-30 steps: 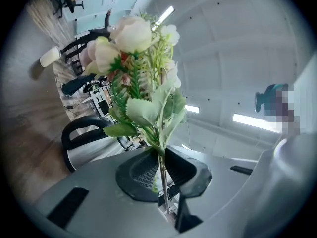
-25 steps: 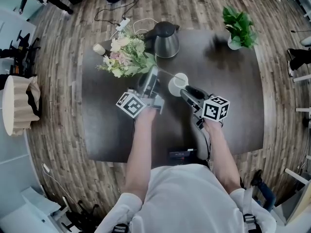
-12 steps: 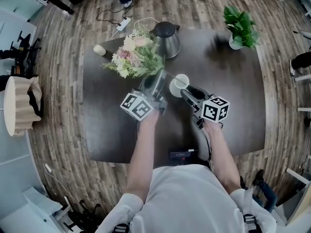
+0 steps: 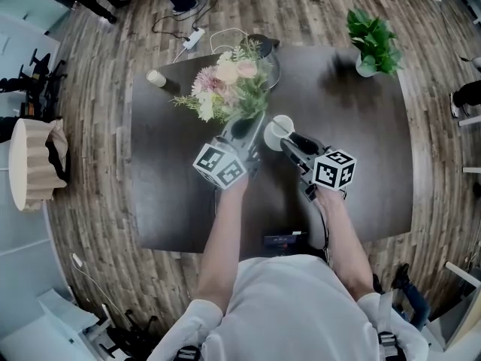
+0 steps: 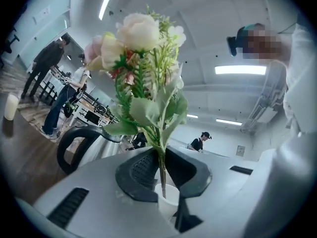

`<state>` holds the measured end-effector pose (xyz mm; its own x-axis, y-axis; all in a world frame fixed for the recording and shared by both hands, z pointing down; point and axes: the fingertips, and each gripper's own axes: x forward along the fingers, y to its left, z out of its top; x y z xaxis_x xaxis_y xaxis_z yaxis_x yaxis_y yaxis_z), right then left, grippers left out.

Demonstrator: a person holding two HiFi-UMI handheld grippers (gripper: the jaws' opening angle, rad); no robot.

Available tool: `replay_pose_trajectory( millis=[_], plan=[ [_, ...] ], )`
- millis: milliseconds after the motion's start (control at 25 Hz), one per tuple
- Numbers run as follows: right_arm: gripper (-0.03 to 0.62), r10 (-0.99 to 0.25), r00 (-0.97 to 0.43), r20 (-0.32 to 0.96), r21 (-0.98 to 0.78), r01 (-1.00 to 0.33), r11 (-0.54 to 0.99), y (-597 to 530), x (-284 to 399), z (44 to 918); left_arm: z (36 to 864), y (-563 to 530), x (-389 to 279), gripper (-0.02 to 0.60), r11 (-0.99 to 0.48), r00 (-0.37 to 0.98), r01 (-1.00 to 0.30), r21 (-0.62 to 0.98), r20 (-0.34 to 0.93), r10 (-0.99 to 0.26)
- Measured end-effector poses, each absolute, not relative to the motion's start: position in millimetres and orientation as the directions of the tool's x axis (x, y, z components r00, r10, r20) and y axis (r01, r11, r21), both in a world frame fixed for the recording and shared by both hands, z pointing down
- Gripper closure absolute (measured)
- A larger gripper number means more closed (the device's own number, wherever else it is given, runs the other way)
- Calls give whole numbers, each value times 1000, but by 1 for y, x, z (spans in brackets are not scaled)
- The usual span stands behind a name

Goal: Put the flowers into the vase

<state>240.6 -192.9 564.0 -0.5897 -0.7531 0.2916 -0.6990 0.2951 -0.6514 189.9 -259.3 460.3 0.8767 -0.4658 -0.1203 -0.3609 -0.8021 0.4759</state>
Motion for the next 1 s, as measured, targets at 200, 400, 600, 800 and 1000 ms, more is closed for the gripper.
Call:
replay_pose_trajectory(
  millis=[200,400,600,800,1000],
  plan=[
    [398,-765,-570,300,-569,-751,337,-193,240,563,467,-255,196,540,-807,886,-360,468,-99,-453],
    [328,-770,-520,370,-368,-843,392,-197,235,573,470,-253,201,540,-810,891,-367,458,-77,-447],
    [321,-802,-470,369,-233,-882,409,-207,232,579,477,-249,205,540,-820,899,-371,437,-53,-435],
    [321,-826,-445,346,-184,-895,406,-221,231,579,484,-248,208,540,-816,901,-372,443,-41,-433],
    [322,-837,-432,335,-142,-902,409,-223,228,577,486,-243,209,540,-823,907,-374,428,-17,-421]
  ],
)
